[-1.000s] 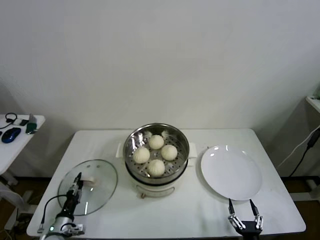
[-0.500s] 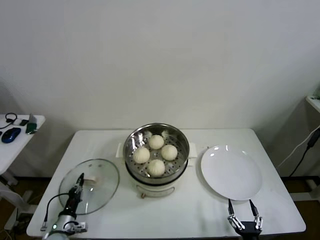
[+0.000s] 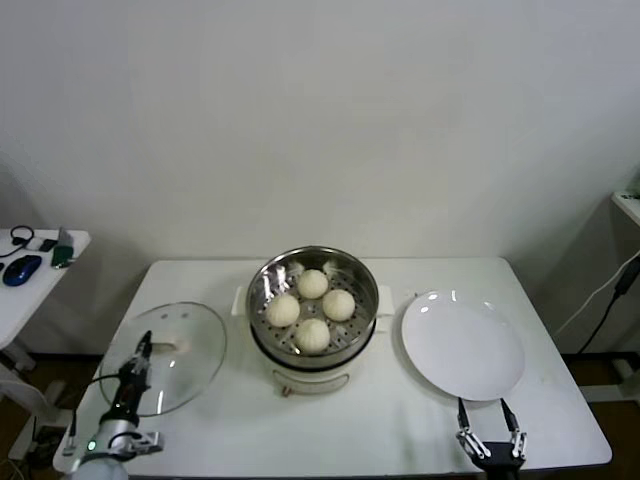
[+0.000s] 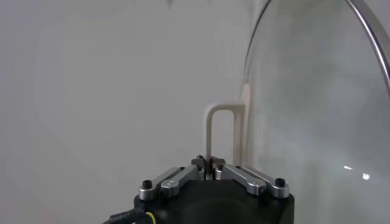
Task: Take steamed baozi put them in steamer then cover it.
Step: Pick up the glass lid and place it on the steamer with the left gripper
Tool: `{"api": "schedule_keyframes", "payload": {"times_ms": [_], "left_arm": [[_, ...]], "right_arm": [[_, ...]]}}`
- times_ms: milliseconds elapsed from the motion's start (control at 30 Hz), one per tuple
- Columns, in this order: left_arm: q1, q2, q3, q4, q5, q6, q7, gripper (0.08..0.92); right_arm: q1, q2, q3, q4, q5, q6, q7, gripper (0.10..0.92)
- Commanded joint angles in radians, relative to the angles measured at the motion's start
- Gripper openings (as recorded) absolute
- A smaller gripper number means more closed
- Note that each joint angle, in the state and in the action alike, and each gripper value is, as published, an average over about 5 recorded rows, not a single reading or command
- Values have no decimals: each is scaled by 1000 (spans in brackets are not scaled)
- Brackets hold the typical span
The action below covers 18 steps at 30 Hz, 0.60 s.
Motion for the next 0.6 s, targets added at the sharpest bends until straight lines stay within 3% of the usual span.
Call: {"api": "schedule_keyframes", "payload": {"times_ms": [33,167,300,400,600], "left_arm": [[70,137,-13,-434,-274,268,201,141],[38,194,38,-550,-287,385,259,141],[-27,221,176,-615,-262,509,308,141],[-82,189,304,-642,-194,585,350,141],[-148,49,539,-639,38,633,426,141]], "right_arm": [[-4,-24,1,23,-30,-57,14,823],[2,-39,5,28,-28,-64,12,823],[7,-51,9,29,-25,-64,11,823],[12,-54,11,29,-26,-63,10,823],[35,-58,7,21,-25,-56,9,823]]}}
